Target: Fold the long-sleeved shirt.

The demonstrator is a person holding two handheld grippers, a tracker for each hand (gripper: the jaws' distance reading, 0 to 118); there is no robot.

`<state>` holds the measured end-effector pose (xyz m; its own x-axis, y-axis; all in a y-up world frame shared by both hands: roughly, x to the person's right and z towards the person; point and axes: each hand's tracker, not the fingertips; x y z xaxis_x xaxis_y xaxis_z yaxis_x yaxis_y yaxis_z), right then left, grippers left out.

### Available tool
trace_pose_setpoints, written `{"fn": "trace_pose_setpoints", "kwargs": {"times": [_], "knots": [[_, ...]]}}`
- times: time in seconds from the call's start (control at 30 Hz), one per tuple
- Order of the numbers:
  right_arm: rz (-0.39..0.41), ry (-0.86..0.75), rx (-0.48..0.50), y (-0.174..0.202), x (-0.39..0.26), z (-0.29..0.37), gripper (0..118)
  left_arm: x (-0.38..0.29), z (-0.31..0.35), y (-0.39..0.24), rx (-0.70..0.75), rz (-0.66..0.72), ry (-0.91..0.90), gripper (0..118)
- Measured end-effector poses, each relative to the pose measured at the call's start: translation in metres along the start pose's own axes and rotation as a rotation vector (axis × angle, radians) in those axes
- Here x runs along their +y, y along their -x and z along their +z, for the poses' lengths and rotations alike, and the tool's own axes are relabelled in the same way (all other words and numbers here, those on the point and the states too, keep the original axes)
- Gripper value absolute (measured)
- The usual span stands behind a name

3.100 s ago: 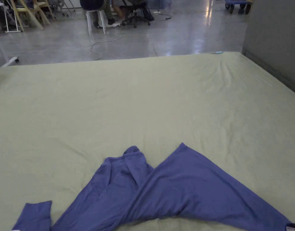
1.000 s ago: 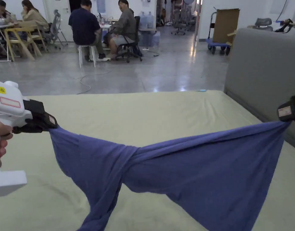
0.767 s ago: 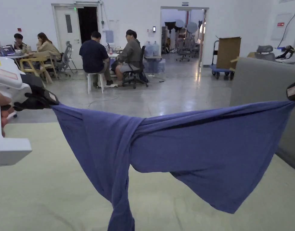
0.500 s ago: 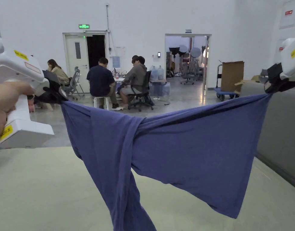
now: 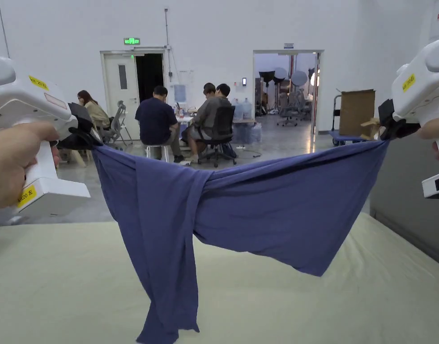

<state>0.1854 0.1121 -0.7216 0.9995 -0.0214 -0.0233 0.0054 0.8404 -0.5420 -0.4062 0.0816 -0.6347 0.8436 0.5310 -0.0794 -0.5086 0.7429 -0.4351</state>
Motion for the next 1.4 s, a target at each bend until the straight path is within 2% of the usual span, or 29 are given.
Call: {"fn": "trace_pose_setpoints", "kwargs": {"times": [0.17,0.4,0.5,0.57,0.63,0.7,0.73,0.83,1.07,1.13,1.27,1.4], "knots": [[-0.001,0.086,0.038,-0.006,-0.069,-0.063,0,-0.059,-0.047,0.044,0.057,-0.077,0.123,1],[-0.001,0.348,0.106,-0.020,-0.252,-0.130,0,-0.194,-0.090,0.145,0.156,-0.017,0.416,1],[-0.051,0.440,0.143,-0.030,-0.337,-0.118,0,-0.252,-0.072,0.179,0.180,-0.045,0.505,1],[-0.057,0.467,0.163,-0.038,-0.385,-0.097,0,-0.285,-0.050,0.200,0.161,0.023,0.555,1],[-0.074,0.480,0.185,-0.046,-0.422,-0.068,0,-0.315,-0.009,0.210,0.156,0.120,0.495,1],[-0.083,0.467,0.229,-0.051,-0.448,-0.035,0,-0.338,0.020,0.220,0.078,0.175,0.538,1],[-0.102,0.480,0.259,-0.055,-0.459,-0.021,0,-0.349,0.036,0.225,0.092,0.187,0.552,1],[-0.150,0.490,0.264,-0.068,-0.490,0.023,0,-0.372,0.076,0.244,0.121,0.227,0.558,1],[-0.163,0.545,0.276,-0.076,-0.557,0.095,0,-0.432,0.144,0.261,0.119,0.266,0.624,1],[-0.189,0.575,0.297,-0.080,-0.577,0.102,0,-0.448,0.154,0.263,0.120,0.273,0.641,1],[-0.232,0.637,0.271,-0.089,-0.608,0.104,0,-0.467,0.163,0.277,0.138,0.288,0.656,1],[-0.209,0.705,0.253,-0.078,-0.632,0.087,0,-0.487,0.154,0.289,0.169,0.313,0.682,1]]}}
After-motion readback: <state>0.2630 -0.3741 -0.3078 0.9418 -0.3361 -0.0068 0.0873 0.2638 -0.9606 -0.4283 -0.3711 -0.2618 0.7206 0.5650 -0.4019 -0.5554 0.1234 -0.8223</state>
